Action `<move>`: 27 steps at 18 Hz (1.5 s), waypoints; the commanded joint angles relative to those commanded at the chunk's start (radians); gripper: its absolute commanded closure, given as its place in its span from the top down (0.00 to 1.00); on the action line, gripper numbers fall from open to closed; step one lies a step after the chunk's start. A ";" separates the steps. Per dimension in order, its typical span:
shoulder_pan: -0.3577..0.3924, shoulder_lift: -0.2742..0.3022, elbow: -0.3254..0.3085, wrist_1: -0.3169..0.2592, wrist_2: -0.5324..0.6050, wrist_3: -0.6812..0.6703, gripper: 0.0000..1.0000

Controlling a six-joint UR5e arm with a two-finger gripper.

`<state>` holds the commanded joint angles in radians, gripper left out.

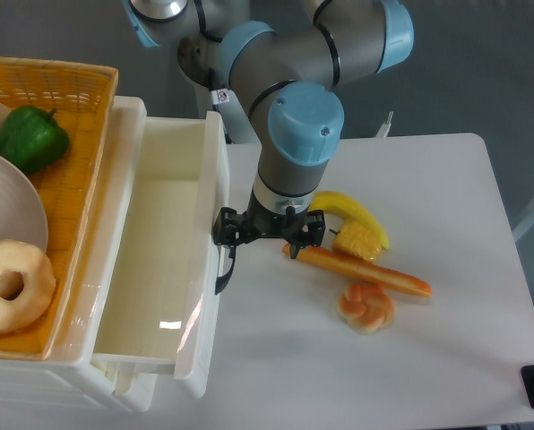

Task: Slide open the top white drawer
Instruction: 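Continue pulling the drawer out to its full extension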

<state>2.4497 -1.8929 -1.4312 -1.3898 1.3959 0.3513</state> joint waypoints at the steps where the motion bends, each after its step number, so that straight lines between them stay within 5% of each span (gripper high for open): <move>1: 0.002 0.000 0.000 0.000 0.000 0.000 1.00; 13: -0.001 -0.011 -0.008 -0.005 -0.041 0.003 1.00; 27: -0.003 -0.021 0.021 0.002 -0.041 0.153 1.00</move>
<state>2.4467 -1.9144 -1.4097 -1.3883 1.3545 0.5047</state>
